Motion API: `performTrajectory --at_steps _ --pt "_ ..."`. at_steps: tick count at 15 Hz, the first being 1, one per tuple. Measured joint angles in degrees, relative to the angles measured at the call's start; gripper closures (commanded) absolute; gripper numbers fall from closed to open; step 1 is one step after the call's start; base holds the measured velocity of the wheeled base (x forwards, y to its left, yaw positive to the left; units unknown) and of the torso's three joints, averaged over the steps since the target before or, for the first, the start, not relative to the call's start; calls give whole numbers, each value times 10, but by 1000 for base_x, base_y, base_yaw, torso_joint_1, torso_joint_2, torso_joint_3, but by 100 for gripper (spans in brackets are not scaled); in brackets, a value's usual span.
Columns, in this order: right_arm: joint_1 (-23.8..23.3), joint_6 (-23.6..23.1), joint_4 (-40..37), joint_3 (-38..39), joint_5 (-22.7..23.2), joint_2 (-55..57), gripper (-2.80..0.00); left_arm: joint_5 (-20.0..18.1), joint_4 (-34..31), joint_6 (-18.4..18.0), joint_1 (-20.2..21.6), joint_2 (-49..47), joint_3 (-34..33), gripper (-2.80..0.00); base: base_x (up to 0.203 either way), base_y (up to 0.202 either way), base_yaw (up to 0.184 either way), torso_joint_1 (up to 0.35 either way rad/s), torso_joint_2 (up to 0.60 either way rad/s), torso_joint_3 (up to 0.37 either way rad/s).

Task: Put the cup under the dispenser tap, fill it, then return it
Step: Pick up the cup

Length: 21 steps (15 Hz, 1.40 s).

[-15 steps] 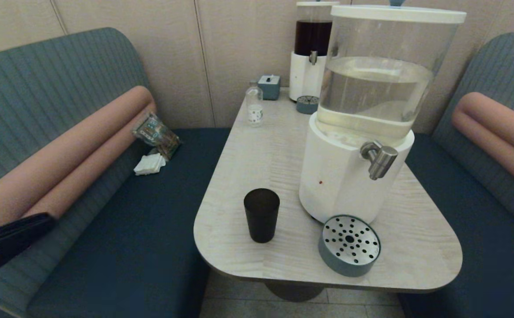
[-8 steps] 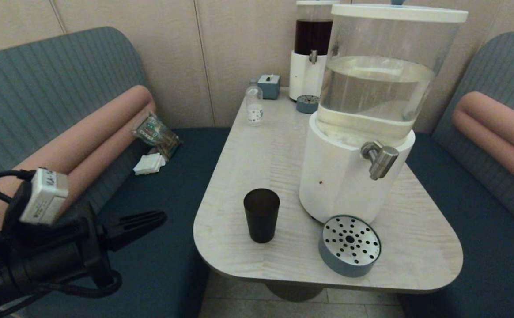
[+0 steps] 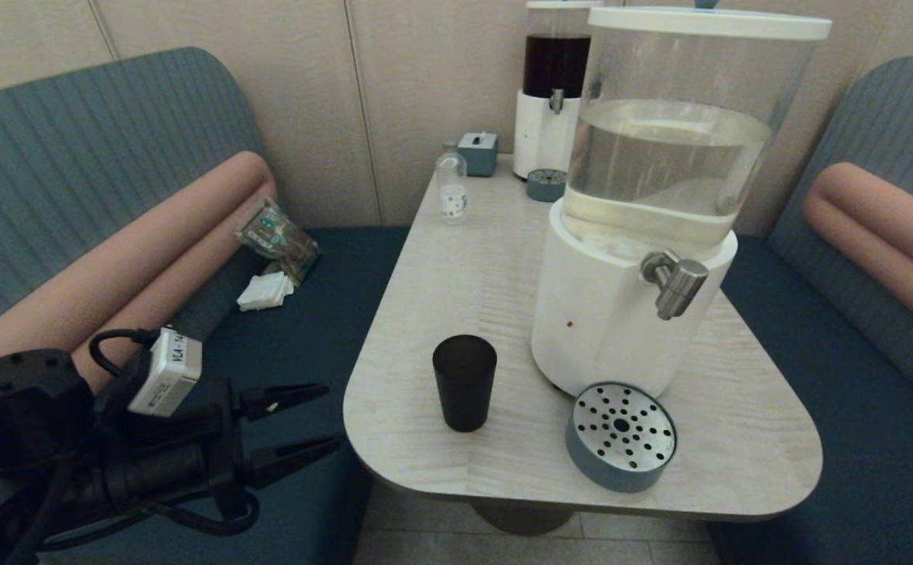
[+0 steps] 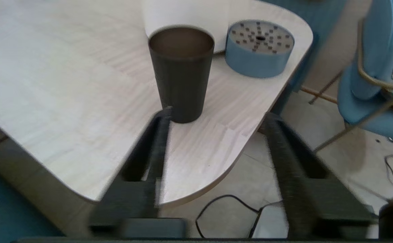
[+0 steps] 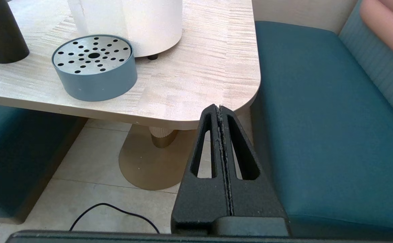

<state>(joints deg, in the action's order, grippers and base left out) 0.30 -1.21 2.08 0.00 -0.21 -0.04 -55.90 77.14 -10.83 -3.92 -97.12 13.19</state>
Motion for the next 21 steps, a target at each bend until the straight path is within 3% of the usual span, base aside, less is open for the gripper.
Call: performTrajectory --at_steps 7,11,21 --pt "0 0 0 0 0 0 0 -23 0 -12 -78 -140 125 -280 0 0 0 0 0 0" --pt "0 -1 0 0 0 0 0 -43 8 -13 -82 -208 186 -280 0 0 0 0 0 0" --pt "0 0 0 0 0 0 0 -45 14 -9 -85 -314 287 -280 0 0 0 0 0 0"
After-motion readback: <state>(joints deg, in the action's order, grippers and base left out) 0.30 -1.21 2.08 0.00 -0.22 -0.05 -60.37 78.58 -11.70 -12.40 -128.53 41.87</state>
